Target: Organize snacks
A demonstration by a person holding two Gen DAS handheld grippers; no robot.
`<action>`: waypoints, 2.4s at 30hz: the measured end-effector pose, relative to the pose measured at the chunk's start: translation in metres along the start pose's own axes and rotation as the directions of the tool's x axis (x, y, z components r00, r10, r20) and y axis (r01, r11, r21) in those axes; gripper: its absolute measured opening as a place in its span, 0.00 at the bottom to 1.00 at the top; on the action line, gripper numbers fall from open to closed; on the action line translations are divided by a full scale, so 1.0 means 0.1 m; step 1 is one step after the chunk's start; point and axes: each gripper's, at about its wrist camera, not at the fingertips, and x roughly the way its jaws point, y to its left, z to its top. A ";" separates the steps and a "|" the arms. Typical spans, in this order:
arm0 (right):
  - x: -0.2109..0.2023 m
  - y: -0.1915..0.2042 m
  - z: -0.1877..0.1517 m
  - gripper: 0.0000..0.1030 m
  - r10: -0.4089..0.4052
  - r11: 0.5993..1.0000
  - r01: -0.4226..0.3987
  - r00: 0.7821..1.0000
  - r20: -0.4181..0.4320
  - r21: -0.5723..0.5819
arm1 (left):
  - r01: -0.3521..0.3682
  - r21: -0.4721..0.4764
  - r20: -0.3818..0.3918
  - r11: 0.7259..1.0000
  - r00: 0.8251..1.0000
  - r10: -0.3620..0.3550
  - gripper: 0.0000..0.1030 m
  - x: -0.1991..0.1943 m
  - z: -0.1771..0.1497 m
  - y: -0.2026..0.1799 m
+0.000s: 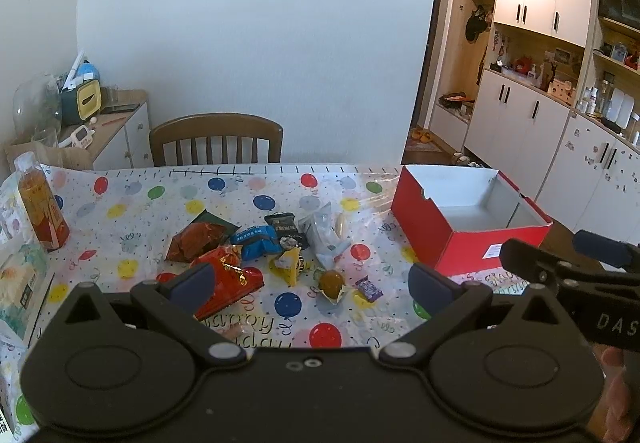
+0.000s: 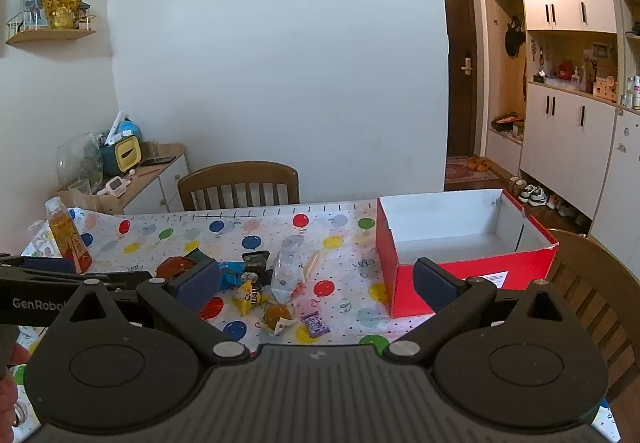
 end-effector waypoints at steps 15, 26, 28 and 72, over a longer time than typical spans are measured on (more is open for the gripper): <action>0.00 0.03 0.03 1.00 -0.009 1.000 0.009 1.000 -0.006 -0.007 | 0.007 0.002 0.007 1.000 1.000 -0.007 1.00 -0.01 -0.01 -0.01; 0.01 0.06 0.03 1.00 -0.007 1.000 0.007 1.000 -0.005 -0.008 | 0.013 0.006 -0.002 1.000 1.000 -0.013 1.00 0.02 0.01 0.02; 0.01 0.06 0.03 1.00 -0.007 1.000 0.007 1.000 -0.006 -0.008 | 0.015 0.004 -0.002 1.000 1.000 -0.015 1.00 0.02 0.01 0.02; 0.72 -0.05 -0.25 1.00 0.017 1.000 -0.020 0.986 -0.164 -0.016 | -0.045 -0.079 -0.097 0.996 0.995 0.038 0.99 0.50 -0.22 0.43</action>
